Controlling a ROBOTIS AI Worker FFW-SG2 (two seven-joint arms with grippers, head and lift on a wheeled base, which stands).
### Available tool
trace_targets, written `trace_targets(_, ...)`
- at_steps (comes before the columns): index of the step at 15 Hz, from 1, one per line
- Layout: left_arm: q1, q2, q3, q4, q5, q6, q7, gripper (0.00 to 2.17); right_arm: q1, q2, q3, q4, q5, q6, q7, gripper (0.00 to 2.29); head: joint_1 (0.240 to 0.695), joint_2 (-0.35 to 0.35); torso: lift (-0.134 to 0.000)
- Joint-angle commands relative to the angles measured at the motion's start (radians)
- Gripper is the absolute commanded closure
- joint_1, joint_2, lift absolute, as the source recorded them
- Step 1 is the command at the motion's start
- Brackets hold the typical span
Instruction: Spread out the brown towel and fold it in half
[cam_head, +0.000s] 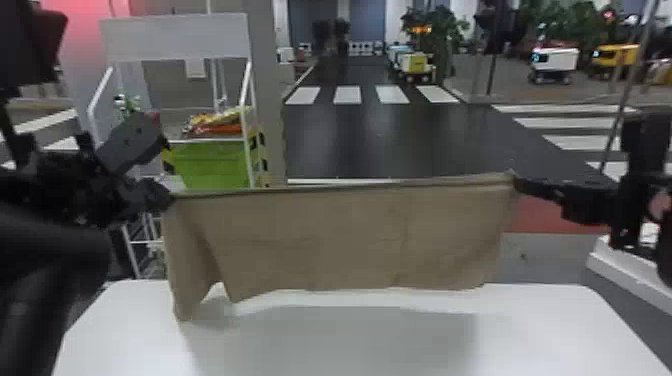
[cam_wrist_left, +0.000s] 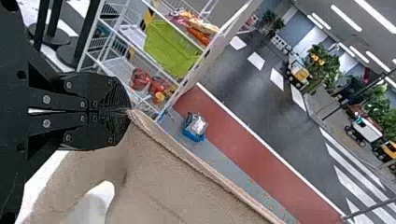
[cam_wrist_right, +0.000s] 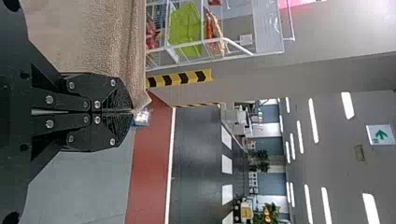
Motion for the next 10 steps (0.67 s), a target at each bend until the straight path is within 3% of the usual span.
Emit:
trace_targets(1, 0.119, 0.011, 0.042, -0.077, 0.011, -0.028, -0.007, 1.72, 0.109, -0.014, 0.007, -0.084, 0.003, 0.001, 0.036, 1.24, 0.358, 0.062, -0.134)
trace_targets(9, 0.551, 0.013, 0.106, -0.369, 0.032, -0.093, -0.037, 1.72, 0.459, -0.079, -0.008, -0.274, -0.019, -0.085, 0.144, 1.24, 0.56, 0.068, -0.134)
trace_targets(10, 0.594, 0.014, 0.106, -0.385, 0.034, -0.099, -0.035, 1.72, 0.5, -0.096, -0.008, -0.297, -0.017, -0.106, 0.153, 1.24, 0.607, 0.065, -0.134)
